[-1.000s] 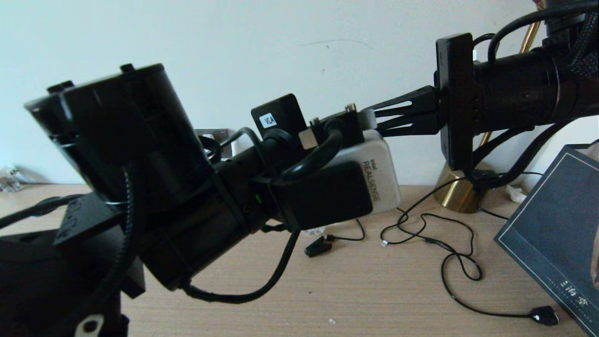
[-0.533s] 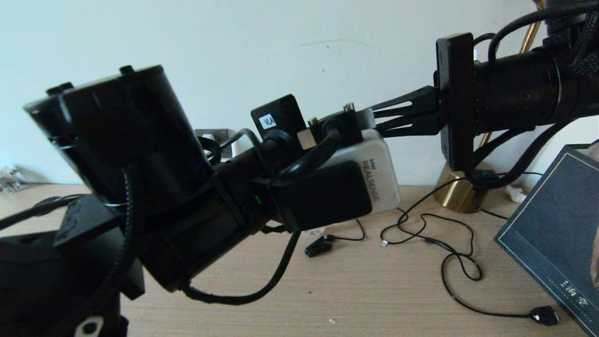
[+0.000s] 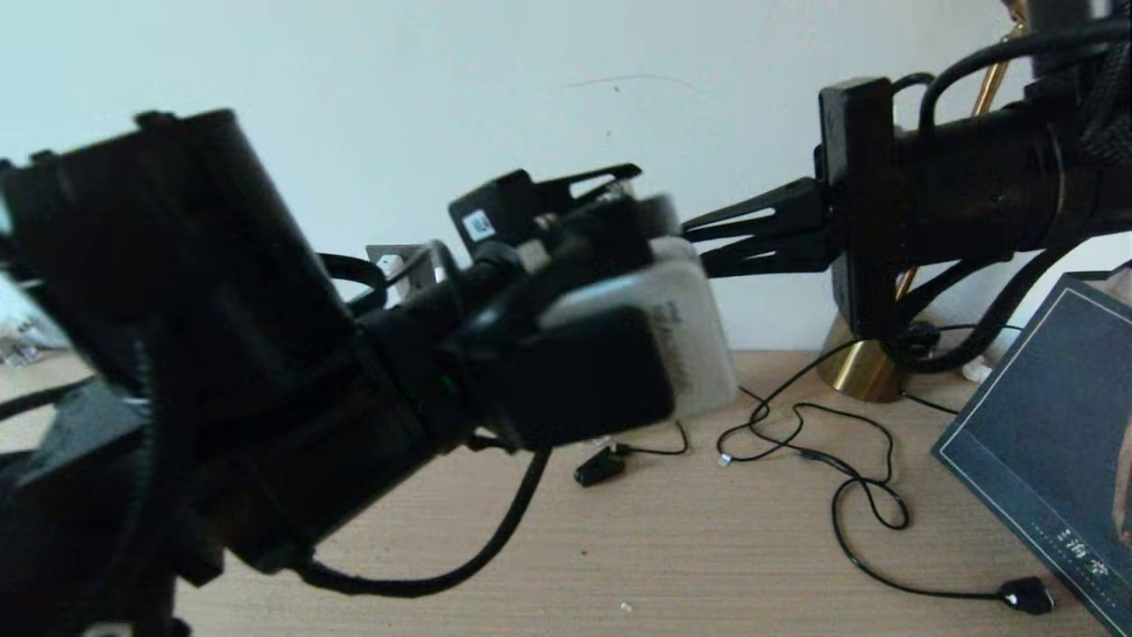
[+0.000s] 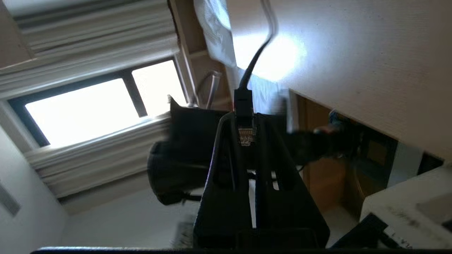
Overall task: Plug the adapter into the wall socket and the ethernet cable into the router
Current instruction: Align cable and router interface
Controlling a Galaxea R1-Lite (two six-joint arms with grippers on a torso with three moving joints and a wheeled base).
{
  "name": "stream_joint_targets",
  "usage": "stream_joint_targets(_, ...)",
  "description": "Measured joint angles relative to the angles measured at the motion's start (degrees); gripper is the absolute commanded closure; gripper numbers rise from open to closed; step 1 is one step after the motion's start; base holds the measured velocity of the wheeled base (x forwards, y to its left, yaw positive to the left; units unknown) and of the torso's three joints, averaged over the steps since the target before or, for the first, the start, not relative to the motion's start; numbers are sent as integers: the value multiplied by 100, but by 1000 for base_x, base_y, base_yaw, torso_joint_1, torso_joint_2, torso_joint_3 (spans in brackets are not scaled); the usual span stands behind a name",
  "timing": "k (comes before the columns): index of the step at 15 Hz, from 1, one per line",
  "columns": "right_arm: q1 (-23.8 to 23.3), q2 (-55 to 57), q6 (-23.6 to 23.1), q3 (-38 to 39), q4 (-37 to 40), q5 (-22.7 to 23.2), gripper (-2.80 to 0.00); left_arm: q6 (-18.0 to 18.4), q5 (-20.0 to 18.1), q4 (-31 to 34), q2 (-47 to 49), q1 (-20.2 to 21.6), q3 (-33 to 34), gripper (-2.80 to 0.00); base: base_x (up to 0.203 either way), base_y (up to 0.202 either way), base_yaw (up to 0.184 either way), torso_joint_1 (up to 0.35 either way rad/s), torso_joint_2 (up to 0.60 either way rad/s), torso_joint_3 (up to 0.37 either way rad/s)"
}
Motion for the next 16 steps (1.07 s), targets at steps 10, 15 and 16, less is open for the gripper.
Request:
stream_joint_targets(10,-9,306,-142,-377,-18,350,0,-939,-2307,-760,-600,1956,1078,-280,0,0,0,0,0,0)
stream_joint_targets(15,-63,1115,-139,-1394,190,556,0,-1353,-3825,-1840,535,2979,4,-280,0,0,0,0,0,0)
stream_joint_targets(16,-156,1260,-149,-1522,196,674,0,-1535,-4164,-2058,802,3100,-315,-280,0,0,0,0,0,0)
